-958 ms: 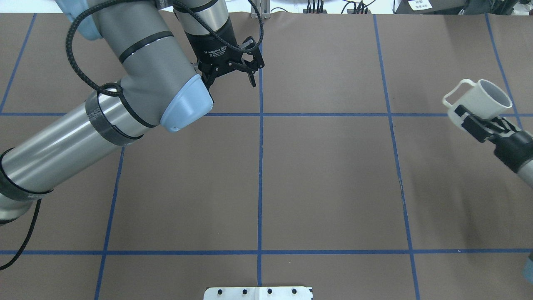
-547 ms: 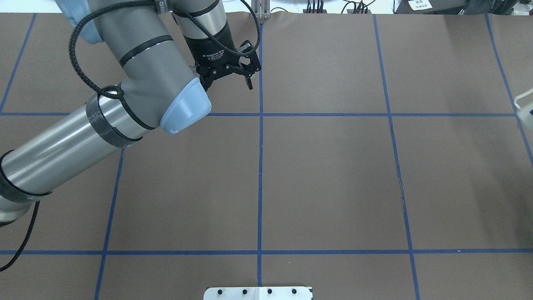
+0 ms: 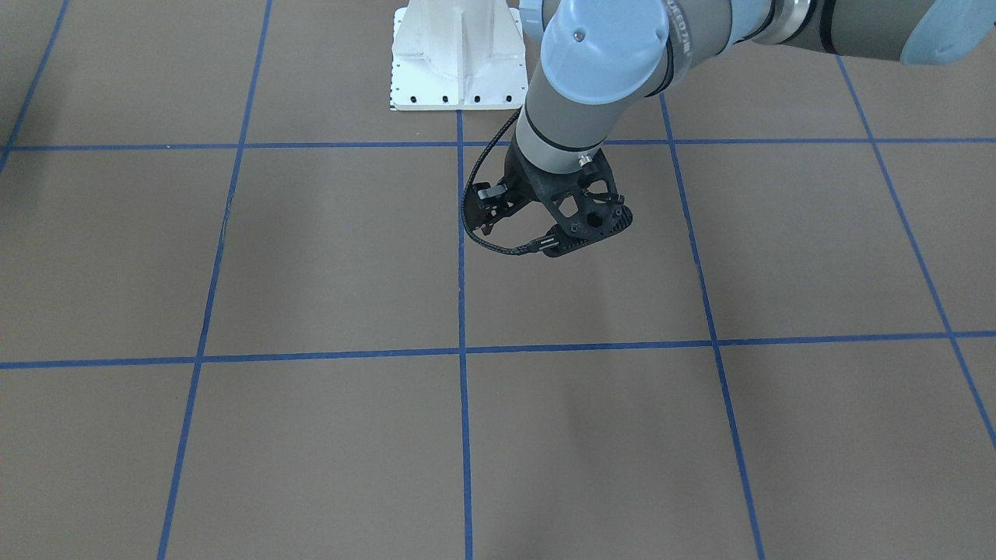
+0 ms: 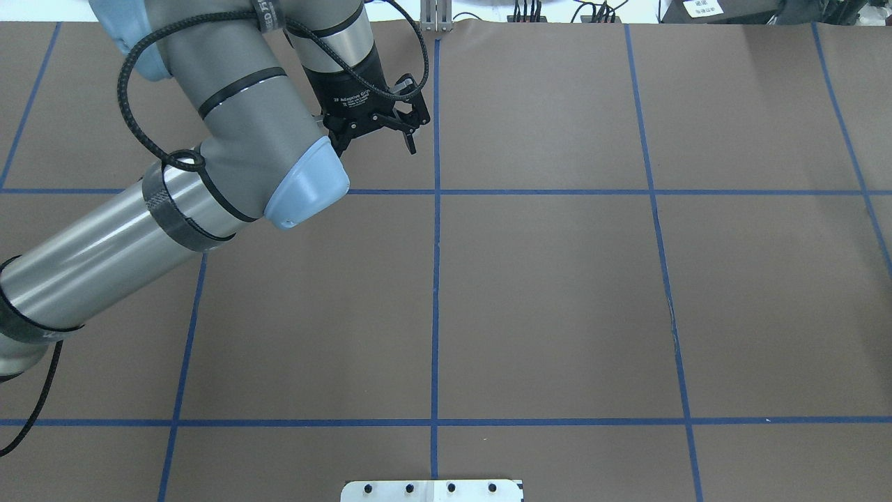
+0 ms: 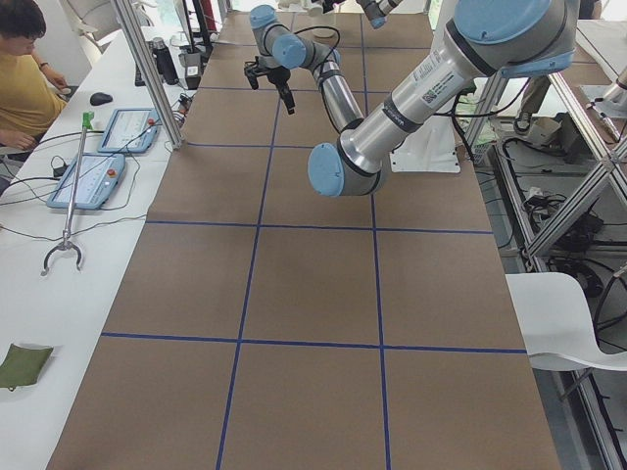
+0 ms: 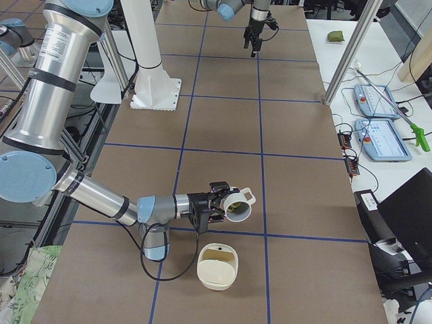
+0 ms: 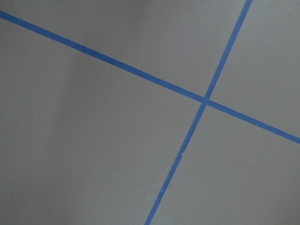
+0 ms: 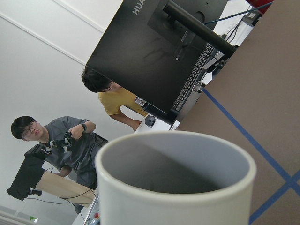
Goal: Left arm hands cup to right arm to dump lemon
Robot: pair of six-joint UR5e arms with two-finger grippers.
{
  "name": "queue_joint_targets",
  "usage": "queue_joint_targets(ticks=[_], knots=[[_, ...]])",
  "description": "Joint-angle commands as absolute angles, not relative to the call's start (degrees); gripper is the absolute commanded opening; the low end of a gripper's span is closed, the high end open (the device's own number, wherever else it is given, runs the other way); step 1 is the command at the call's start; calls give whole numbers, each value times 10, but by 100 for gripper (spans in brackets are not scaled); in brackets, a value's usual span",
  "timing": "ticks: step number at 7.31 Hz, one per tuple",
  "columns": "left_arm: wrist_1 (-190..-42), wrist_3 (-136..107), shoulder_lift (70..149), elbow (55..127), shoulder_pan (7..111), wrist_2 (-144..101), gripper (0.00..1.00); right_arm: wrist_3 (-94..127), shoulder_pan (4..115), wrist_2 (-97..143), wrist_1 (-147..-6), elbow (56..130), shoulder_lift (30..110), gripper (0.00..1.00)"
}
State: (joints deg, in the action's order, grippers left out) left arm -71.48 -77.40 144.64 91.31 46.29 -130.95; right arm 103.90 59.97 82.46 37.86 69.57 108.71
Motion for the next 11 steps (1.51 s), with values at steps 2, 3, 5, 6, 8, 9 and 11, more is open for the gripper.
queue_joint_targets(ticks=[2, 3, 5, 6, 8, 9, 11], knots=[[-714, -774, 1447, 915, 463, -1308, 100, 1100, 637, 857, 379, 667, 1081, 22], [-714, -774, 1447, 915, 463, -1307, 100, 1138, 638, 857, 379, 665, 1079, 21], [-714, -774, 1448, 918, 464, -1307, 100, 1171, 645, 857, 379, 660, 1079, 22], [-715, -774, 1448, 918, 464, -1303, 100, 1197, 650, 857, 379, 656, 1078, 22], [-715, -774, 1448, 918, 464, -1298, 100, 1241, 657, 857, 379, 652, 1078, 22], [-715, -774, 1448, 918, 464, -1298, 100, 1285, 660, 857, 379, 650, 1078, 22], [-714, -775, 1449, 920, 464, -1298, 100, 1384, 682, 858, 381, 633, 1076, 22]])
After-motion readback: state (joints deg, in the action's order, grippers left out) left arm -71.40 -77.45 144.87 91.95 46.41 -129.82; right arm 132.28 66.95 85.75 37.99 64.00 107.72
